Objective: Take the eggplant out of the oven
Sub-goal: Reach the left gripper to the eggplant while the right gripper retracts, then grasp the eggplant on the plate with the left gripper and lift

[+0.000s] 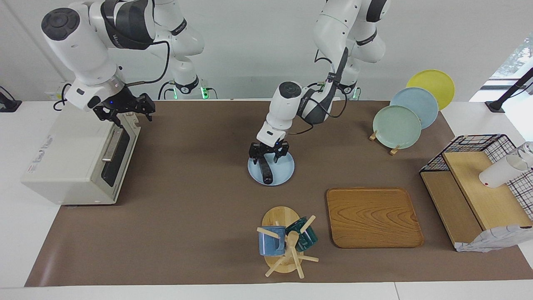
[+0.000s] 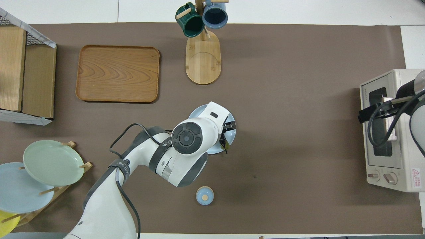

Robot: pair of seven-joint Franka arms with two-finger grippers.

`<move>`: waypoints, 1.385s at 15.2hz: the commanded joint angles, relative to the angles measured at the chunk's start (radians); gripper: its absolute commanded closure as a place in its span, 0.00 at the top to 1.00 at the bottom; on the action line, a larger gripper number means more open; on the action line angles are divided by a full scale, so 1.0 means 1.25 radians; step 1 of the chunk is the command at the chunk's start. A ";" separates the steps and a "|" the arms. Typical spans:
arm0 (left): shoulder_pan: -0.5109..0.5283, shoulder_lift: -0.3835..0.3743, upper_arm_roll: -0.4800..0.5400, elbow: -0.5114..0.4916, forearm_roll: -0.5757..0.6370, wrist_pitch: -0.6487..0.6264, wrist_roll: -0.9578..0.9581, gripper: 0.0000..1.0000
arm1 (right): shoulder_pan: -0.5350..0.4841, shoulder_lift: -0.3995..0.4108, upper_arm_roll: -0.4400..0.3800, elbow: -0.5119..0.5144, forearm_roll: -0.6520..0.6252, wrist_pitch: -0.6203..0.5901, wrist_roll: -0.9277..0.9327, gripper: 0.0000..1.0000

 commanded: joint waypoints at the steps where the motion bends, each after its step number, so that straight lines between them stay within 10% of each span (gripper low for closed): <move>1: -0.001 0.009 0.000 -0.007 0.011 0.007 0.023 0.77 | -0.009 0.057 0.001 0.092 -0.001 -0.050 0.010 1.00; 7: -0.002 0.011 0.000 -0.007 0.011 0.005 0.023 0.64 | -0.026 0.012 -0.004 0.058 0.006 -0.043 0.028 1.00; 12: -0.001 0.011 -0.001 0.002 0.010 -0.007 0.013 0.00 | -0.025 0.017 -0.001 0.068 0.007 -0.026 0.078 1.00; 21: 0.159 -0.063 -0.001 0.076 0.010 -0.210 0.048 0.00 | -0.014 0.017 0.000 0.078 0.010 0.004 0.105 1.00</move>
